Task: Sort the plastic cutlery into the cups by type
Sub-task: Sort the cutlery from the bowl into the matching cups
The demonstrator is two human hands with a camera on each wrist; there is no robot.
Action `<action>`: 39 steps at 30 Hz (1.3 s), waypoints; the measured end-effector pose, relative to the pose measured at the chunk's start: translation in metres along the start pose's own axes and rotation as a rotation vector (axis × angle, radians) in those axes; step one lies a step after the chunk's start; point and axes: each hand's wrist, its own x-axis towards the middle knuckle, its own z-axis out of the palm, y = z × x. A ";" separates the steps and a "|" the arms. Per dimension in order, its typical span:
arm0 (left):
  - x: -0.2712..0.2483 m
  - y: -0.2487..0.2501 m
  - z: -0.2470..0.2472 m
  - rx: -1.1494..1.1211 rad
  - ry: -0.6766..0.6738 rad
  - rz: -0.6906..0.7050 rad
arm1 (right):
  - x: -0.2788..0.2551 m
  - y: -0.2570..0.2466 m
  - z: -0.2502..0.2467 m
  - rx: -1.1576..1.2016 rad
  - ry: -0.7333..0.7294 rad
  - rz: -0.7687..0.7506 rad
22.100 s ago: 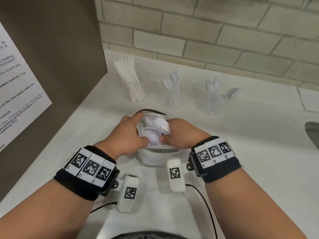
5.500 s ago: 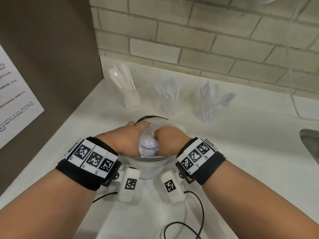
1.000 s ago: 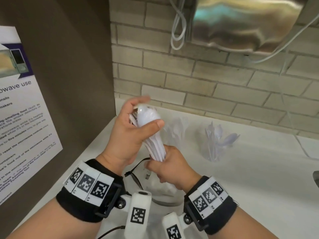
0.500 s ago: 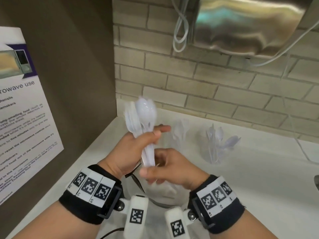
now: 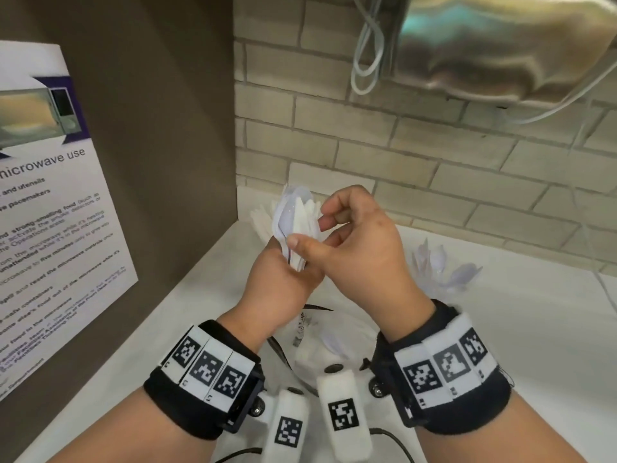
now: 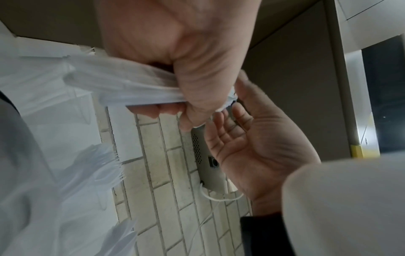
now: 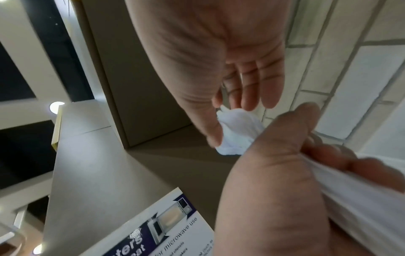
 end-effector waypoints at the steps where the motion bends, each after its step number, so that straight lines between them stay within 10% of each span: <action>1: 0.000 0.000 0.000 -0.087 -0.047 -0.013 | 0.001 0.001 0.000 0.032 -0.010 0.012; 21: 0.002 -0.008 0.008 -0.004 0.179 0.061 | 0.002 0.010 0.001 -0.191 0.020 -0.052; 39: 0.000 -0.022 0.014 -0.005 0.061 0.075 | 0.001 0.009 0.003 0.134 0.024 0.103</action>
